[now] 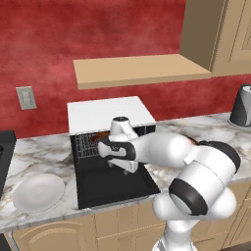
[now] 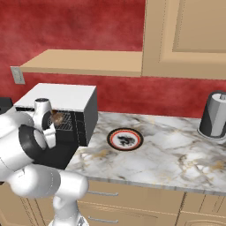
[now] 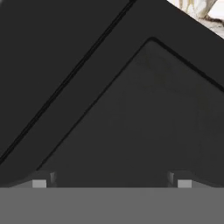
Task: Open the toaster oven door. Place the bread on the bottom rack in the toaster oven and place the chicken drumstick on the top rack.
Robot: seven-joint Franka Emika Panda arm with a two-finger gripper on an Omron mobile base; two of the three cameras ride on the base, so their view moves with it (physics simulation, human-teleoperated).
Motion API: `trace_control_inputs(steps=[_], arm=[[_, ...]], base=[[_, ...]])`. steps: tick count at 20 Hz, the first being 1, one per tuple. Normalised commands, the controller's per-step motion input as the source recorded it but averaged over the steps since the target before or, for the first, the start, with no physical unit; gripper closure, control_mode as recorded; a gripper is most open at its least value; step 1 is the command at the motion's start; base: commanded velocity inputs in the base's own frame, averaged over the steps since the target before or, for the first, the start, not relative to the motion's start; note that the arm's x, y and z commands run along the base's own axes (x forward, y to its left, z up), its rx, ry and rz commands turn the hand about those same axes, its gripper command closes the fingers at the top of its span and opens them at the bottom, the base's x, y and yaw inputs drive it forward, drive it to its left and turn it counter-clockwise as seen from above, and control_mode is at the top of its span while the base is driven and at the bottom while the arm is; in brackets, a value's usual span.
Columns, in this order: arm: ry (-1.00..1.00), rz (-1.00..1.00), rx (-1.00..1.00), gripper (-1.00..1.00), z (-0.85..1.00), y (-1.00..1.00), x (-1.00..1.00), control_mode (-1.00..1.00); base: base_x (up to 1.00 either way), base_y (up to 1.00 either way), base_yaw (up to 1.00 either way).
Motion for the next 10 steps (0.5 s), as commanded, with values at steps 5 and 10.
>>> trace_control_inputs(steps=[5,10], arm=[[0.06,-0.08,-0.05,-1.00,-0.01,0.00,0.17,-1.00],[0.07,-0.03,-0.03,-1.00,0.00,0.00,0.23,-1.00]], base=[[0.00,0.00,0.00],[0.00,0.00,0.00]])
